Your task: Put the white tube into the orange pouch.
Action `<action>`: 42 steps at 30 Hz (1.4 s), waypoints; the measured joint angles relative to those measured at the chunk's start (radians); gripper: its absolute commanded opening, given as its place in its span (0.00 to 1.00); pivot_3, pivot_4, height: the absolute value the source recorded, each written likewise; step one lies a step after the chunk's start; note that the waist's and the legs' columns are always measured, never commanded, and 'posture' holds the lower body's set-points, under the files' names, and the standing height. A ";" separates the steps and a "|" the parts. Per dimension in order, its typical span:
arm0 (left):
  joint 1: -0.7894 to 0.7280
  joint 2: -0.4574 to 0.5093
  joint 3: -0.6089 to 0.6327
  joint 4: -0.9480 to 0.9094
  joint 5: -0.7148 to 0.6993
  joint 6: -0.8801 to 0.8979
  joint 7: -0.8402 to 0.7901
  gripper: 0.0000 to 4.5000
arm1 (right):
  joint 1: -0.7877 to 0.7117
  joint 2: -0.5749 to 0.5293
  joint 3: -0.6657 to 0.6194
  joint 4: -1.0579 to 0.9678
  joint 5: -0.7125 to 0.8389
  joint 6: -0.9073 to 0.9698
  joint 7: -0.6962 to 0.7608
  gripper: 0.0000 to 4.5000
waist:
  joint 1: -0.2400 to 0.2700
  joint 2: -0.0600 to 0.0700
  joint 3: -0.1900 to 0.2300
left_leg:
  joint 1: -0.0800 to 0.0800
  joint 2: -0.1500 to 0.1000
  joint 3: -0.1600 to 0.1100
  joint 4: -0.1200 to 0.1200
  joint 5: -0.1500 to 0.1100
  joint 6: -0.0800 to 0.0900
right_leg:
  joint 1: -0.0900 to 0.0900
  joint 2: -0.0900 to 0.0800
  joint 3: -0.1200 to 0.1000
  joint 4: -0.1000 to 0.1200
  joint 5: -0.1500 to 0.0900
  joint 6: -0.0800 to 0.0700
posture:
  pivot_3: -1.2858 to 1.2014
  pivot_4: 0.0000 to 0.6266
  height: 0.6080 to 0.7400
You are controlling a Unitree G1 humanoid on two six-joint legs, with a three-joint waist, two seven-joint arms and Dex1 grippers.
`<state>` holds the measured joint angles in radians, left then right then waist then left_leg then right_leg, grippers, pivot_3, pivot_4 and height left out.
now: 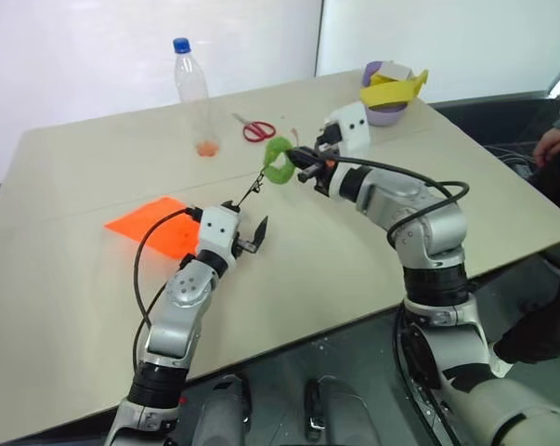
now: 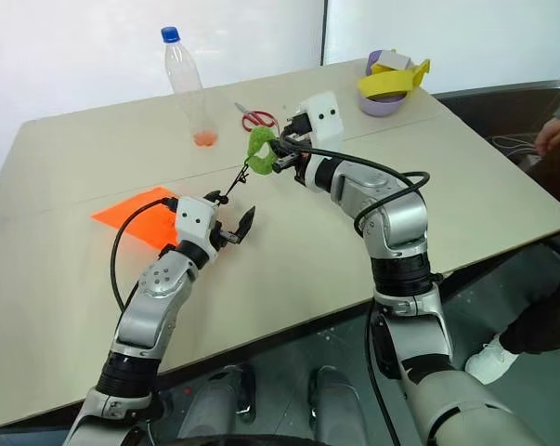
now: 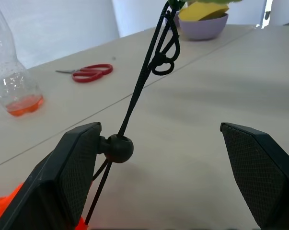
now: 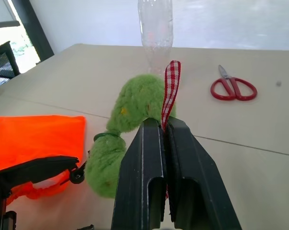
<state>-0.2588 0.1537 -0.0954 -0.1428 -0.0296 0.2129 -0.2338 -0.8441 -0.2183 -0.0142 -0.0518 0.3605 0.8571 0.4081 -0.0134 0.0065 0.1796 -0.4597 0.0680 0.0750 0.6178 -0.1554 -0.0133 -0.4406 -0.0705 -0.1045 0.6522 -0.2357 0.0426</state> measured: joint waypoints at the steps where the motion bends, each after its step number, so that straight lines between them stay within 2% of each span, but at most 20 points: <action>1: 0.000 0.000 0.000 0.000 0.001 0.000 0.004 0.94 | 0.000 0.000 0.000 0.000 0.000 0.000 0.000 0.00 | 0.001 0.000 0.000 | -0.001 0.000 0.001 0.002 0.000 0.000 | 0.000 0.000 0.000 -0.001 0.001 0.002 | 0.52 0.24 1.00; 10: 0.003 0.012 0.051 0.000 0.020 -0.005 0.055 0.94 | 0.000 0.001 0.005 0.000 0.004 -0.001 0.001 0.00 | 0.003 0.000 0.000 | -0.004 -0.001 0.005 0.011 -0.002 -0.003 | 0.002 -0.009 0.002 -0.007 0.004 0.007 | 0.52 0.24 1.00; 26: 0.002 -0.010 0.009 0.018 0.020 -0.005 0.021 0.94 | 0.000 0.001 0.012 0.000 0.004 -0.010 0.000 0.00 | 0.002 0.000 0.000 | -0.012 -0.001 0.009 0.009 -0.001 0.000 | -0.002 -0.009 0.000 -0.017 0.011 0.008 | 0.52 0.24 1.00; 29: 0.002 -0.010 0.009 0.023 0.017 -0.004 0.016 0.77 | 0.000 0.001 0.013 0.000 0.004 -0.012 0.000 0.00 | 0.003 0.000 0.000 | -0.012 -0.001 0.009 0.010 -0.001 0.000 | -0.002 -0.009 0.000 -0.017 0.010 0.008 | 0.52 0.24 1.00; 33: 0.001 -0.010 0.008 0.023 0.017 -0.004 0.007 0.30 | 0.000 0.001 0.017 0.000 0.004 -0.013 0.000 0.00 | 0.003 0.000 0.000 | -0.013 -0.001 0.009 0.010 -0.002 -0.002 | -0.002 -0.009 0.000 -0.018 0.009 0.011 | 0.52 0.24 1.00; 36: -0.004 -0.010 0.007 0.023 0.019 -0.005 0.008 0.01 | 0.000 0.002 0.019 0.000 0.005 -0.013 0.000 0.00 | 0.003 0.000 0.000 | -0.013 -0.001 0.009 0.010 -0.002 -0.002 | -0.002 -0.009 0.000 -0.018 0.010 0.010 | 0.52 0.24 1.00; 42: -0.009 -0.011 0.008 0.024 0.018 -0.005 0.008 0.01 | 0.000 0.002 0.019 0.000 0.005 -0.013 0.000 0.00 | 0.003 0.000 0.000 | -0.014 -0.001 0.009 0.010 -0.001 0.000 | -0.002 -0.009 0.000 -0.019 0.010 0.010 | 0.52 0.24 1.00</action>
<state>-0.2676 0.1424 -0.0872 -0.1188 -0.0119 0.2077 -0.2259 -0.8441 -0.2166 0.0047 -0.0518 0.3651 0.8446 0.4082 -0.0106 0.0065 0.1796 -0.4739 0.0673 0.0838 0.6281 -0.1564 -0.0136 -0.4430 -0.0794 -0.1050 0.6334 -0.2257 0.0526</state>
